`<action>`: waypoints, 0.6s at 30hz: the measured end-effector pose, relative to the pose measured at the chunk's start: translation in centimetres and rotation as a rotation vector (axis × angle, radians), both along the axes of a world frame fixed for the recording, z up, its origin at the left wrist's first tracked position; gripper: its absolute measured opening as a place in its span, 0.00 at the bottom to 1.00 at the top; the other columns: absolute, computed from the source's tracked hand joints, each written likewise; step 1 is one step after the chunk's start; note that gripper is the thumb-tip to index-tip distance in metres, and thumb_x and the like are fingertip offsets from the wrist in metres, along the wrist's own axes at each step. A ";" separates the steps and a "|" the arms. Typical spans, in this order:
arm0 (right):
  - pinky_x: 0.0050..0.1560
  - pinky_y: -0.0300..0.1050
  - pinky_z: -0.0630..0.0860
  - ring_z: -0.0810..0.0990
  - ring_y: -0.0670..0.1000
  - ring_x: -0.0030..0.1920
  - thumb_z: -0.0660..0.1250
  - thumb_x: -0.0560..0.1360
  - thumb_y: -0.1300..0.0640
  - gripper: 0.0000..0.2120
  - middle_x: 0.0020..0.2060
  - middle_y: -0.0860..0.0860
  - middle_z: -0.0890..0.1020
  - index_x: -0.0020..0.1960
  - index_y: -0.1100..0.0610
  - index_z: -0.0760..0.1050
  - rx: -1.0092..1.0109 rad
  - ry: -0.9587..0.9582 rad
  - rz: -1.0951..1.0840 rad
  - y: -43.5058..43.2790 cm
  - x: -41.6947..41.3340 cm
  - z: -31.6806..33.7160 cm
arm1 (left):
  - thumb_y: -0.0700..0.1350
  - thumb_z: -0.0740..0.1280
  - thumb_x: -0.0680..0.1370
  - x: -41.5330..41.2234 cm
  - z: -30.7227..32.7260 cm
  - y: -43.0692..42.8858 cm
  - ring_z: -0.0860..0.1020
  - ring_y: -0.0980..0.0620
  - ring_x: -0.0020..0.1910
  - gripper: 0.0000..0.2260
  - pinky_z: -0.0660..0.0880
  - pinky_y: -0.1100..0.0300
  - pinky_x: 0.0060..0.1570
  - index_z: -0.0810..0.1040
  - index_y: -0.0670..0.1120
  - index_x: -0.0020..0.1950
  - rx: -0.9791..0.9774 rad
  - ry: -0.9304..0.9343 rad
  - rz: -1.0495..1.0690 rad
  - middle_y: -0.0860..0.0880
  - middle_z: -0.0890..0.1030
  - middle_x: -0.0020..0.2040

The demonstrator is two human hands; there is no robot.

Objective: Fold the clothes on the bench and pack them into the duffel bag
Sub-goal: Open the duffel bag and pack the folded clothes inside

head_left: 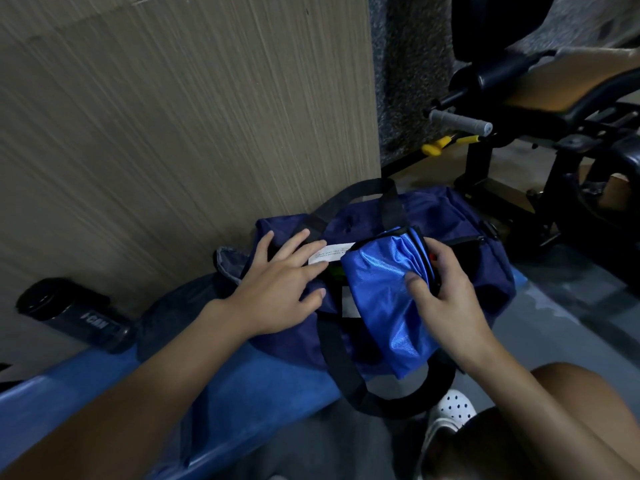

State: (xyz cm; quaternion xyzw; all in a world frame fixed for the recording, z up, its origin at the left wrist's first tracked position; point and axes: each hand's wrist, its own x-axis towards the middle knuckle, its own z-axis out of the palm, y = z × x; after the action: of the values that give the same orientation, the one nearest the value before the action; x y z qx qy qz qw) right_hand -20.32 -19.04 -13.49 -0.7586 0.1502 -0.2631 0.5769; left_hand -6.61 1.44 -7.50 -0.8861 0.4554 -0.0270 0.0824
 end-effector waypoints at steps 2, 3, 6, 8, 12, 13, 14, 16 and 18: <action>0.54 0.35 0.72 0.78 0.35 0.51 0.65 0.78 0.62 0.21 0.50 0.36 0.79 0.68 0.49 0.68 0.019 0.001 -0.003 0.2 0.1 -0.1 | 0.59 0.53 0.77 0.4 0.3 -0.2 0.47 0.55 0.80 0.24 0.39 0.38 0.75 0.76 0.55 0.69 -0.009 0.046 -0.019 0.57 0.61 0.79; 0.55 0.39 0.73 0.78 0.36 0.51 0.66 0.77 0.62 0.22 0.51 0.39 0.80 0.68 0.48 0.67 0.028 0.001 -0.004 0.2 0.1 -0.2 | 0.58 0.56 0.77 0.5 0.4 -0.3 0.48 0.55 0.80 0.21 0.39 0.38 0.75 0.78 0.56 0.66 -0.004 0.054 -0.037 0.57 0.63 0.78; 0.58 0.47 0.76 0.79 0.38 0.52 0.66 0.77 0.62 0.23 0.53 0.43 0.80 0.69 0.47 0.65 0.056 0.000 -0.018 0.4 0.2 -0.3 | 0.56 0.59 0.80 1.0 0.4 -0.5 0.45 0.55 0.80 0.19 0.36 0.36 0.74 0.76 0.55 0.69 0.084 0.040 -0.054 0.58 0.61 0.79; 0.60 0.49 0.75 0.79 0.40 0.54 0.66 0.77 0.62 0.24 0.53 0.43 0.80 0.69 0.46 0.64 0.071 -0.007 -0.024 0.5 0.1 -0.2 | 0.57 0.58 0.80 1.6 0.1 -0.5 0.45 0.56 0.80 0.23 0.37 0.35 0.74 0.70 0.53 0.75 0.115 0.048 -0.040 0.58 0.58 0.80; 0.58 0.41 0.73 0.77 0.34 0.54 0.66 0.78 0.60 0.22 0.53 0.40 0.78 0.69 0.47 0.65 0.096 -0.007 -0.021 1.1 0.2 -0.2 | 0.60 0.58 0.79 2.6 1.5 -1.3 0.50 0.60 0.79 0.29 0.42 0.35 0.75 0.63 0.53 0.79 -0.118 0.142 0.047 0.59 0.57 0.80; 0.56 0.36 0.72 0.76 0.31 0.52 0.66 0.78 0.60 0.21 0.53 0.38 0.77 0.68 0.47 0.65 0.099 -0.001 -0.021 1.3 0.3 -0.2 | 0.61 0.58 0.79 2.9 2.4 -1.9 0.52 0.60 0.79 0.29 0.43 0.37 0.75 0.62 0.53 0.79 -0.185 0.171 0.073 0.60 0.57 0.80; 0.52 0.31 0.71 0.75 0.28 0.50 0.66 0.78 0.60 0.20 0.52 0.38 0.76 0.67 0.48 0.66 0.110 0.003 -0.025 1.5 0.5 -0.2 | 0.62 0.57 0.78 3.1 3.4 -2.5 0.53 0.60 0.78 0.31 0.45 0.38 0.76 0.62 0.53 0.79 -0.243 0.187 0.086 0.60 0.57 0.80; 0.45 0.25 0.71 0.75 0.26 0.45 0.65 0.79 0.62 0.18 0.50 0.38 0.75 0.65 0.50 0.67 0.175 0.008 -0.049 2.1 1.1 -0.3 | 0.64 0.53 0.75 3.8 5.0 -3.5 0.56 0.60 0.77 0.34 0.48 0.38 0.76 0.63 0.52 0.79 -0.316 0.198 0.088 0.60 0.58 0.79; 0.46 0.29 0.74 0.78 0.33 0.47 0.65 0.79 0.60 0.15 0.49 0.40 0.77 0.63 0.49 0.69 0.274 0.010 -0.096 2.4 2.0 -0.2 | 0.67 0.51 0.73 4.7 6.0 -4.0 0.58 0.59 0.77 0.36 0.52 0.38 0.75 0.63 0.52 0.79 -0.343 0.209 0.078 0.60 0.59 0.79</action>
State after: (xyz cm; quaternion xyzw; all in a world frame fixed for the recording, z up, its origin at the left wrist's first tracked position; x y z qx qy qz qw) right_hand -18.31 -16.64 -13.67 -0.6660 0.2235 -0.2635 0.6610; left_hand -1.87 -2.56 -1.49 -0.9021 0.4154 -0.0090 -0.1166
